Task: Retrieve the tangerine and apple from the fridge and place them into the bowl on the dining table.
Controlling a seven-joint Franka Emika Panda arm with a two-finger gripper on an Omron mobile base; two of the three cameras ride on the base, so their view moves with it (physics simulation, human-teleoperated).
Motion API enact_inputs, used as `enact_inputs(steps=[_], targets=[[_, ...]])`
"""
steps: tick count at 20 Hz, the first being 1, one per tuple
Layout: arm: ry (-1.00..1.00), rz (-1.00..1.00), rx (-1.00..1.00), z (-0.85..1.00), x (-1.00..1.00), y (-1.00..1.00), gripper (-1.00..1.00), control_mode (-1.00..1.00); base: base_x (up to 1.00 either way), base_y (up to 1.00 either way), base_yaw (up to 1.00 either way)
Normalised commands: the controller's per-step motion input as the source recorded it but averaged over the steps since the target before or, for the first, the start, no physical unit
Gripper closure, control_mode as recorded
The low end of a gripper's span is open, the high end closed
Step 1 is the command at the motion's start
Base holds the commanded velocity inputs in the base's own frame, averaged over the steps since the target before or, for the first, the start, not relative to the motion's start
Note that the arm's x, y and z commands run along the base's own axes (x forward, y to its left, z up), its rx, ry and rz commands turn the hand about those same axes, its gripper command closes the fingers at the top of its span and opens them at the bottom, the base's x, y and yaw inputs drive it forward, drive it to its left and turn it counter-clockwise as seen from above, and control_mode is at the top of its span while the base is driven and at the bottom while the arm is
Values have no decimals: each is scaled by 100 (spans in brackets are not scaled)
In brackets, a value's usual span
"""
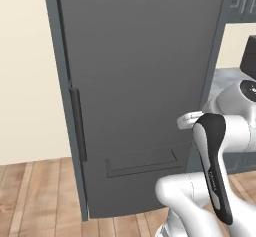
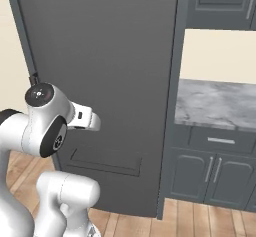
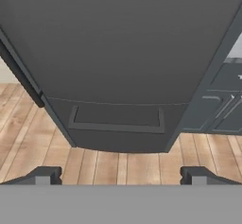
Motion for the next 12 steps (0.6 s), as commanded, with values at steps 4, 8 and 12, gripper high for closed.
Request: enact_inputs(steps=[4, 8, 12], targets=[[0, 0, 0, 0, 0, 0, -100, 100, -42, 62, 0], [0, 0, 0, 0, 0, 0, -100, 100, -52, 69, 0], [0, 0, 0, 0, 0, 0, -100, 100, -47, 83, 0]])
